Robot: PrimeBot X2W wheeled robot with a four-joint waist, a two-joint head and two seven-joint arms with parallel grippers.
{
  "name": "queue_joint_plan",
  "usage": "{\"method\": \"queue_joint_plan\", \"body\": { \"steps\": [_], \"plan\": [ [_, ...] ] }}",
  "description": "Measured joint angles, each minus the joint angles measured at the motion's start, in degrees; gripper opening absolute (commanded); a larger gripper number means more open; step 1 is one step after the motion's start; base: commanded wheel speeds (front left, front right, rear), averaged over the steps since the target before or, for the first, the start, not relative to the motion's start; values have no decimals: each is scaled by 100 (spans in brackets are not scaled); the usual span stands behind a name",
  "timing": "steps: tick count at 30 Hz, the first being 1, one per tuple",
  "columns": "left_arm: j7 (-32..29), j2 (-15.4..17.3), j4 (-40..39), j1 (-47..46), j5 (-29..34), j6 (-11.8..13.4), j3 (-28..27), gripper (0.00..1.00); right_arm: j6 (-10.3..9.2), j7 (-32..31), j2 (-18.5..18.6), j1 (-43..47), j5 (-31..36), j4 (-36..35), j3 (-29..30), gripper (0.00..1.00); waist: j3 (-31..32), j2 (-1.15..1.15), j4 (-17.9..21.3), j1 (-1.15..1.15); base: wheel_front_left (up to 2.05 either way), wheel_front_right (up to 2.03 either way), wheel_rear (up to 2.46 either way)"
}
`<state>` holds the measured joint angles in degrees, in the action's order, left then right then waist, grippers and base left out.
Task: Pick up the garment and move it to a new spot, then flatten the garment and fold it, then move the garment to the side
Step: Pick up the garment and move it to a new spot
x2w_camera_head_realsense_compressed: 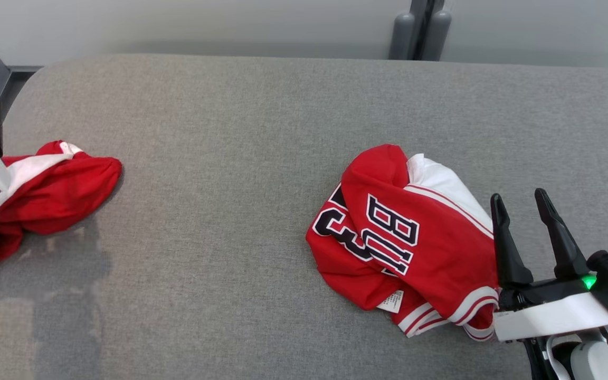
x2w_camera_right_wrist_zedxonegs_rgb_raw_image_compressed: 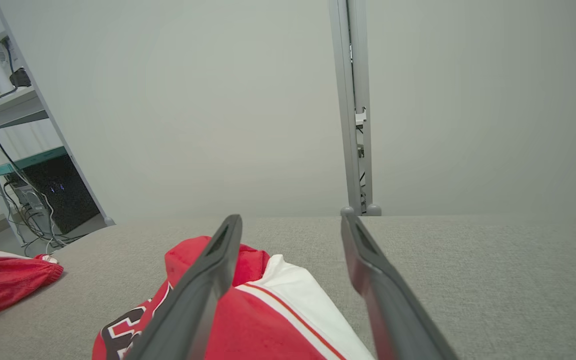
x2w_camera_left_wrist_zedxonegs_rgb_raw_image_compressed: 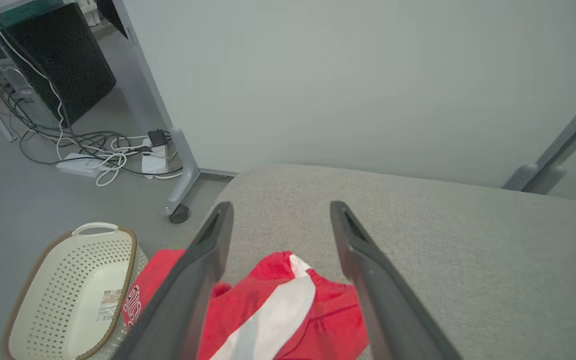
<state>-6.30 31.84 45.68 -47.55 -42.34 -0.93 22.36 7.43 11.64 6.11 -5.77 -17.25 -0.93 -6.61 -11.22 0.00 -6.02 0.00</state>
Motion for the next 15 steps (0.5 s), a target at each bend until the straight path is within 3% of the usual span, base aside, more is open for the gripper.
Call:
{"method": "queue_joint_plan", "body": {
  "steps": [4,15],
  "plan": [
    [166,5,-571,157,58,81,35,100,0,15,-3,85,-43,33,-14,100,161,0,141,0,0,0,0],
    [814,-180,-2776,1717,78,662,73,100,0,38,107,297,-141,110,-103,100,641,0,853,0,0,0,0]
  ]
}}
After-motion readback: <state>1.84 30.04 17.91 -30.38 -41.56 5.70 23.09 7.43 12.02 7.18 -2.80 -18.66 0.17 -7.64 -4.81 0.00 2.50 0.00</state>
